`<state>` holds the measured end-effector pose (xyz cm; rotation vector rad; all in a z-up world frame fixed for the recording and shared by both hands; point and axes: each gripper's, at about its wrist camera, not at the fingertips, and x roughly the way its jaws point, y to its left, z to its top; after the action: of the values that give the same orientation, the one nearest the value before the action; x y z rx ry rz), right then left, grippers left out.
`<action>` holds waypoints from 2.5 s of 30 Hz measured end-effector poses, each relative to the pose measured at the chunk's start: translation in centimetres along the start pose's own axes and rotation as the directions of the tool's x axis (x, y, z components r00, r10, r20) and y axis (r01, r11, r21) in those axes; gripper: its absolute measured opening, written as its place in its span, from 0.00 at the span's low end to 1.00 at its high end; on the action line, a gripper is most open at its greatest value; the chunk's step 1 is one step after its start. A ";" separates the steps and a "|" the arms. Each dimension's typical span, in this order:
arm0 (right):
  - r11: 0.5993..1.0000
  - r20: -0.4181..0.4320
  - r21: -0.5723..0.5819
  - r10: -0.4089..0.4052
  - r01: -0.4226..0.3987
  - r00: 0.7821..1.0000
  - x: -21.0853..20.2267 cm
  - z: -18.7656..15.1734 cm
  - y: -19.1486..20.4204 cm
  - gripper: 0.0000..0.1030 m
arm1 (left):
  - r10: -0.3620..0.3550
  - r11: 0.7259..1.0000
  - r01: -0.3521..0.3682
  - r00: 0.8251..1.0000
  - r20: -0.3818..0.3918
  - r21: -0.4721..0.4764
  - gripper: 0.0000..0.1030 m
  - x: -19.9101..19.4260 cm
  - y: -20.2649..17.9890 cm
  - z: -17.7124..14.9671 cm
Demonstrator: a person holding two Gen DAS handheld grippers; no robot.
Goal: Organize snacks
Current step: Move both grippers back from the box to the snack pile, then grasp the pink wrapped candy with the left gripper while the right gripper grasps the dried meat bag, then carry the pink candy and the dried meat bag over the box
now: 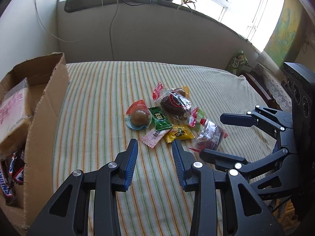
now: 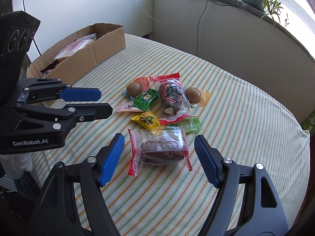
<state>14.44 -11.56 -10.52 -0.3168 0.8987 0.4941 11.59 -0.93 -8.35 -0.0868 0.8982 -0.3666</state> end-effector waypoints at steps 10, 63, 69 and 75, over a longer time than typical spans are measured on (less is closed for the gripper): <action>0.999 -0.029 -0.015 0.030 -0.031 0.999 1.0 -0.7 -0.5 0.65 | 0.020 0.997 -0.016 0.998 -0.052 0.073 0.33 3.2 -0.1 1.2; 0.999 0.035 0.043 0.024 -0.025 0.999 -3.1 -1.2 -2.3 0.55 | -0.002 0.997 -0.002 0.999 0.054 0.075 0.17 -2.1 -1.1 -0.1; 0.999 0.076 0.012 0.034 -0.035 0.997 -4.4 0.8 -0.6 0.55 | 0.029 0.999 -0.034 0.993 0.114 0.038 0.17 -4.8 0.6 0.1; 0.998 0.106 -0.031 0.059 -0.056 0.993 -4.6 3.2 2.0 0.55 | 0.077 0.997 -0.077 0.984 0.161 -0.006 0.17 -7.3 2.9 0.0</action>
<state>13.03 -9.66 -5.04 -0.2881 0.7995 0.5723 8.24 4.37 -3.55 -0.0794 0.7392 -0.2832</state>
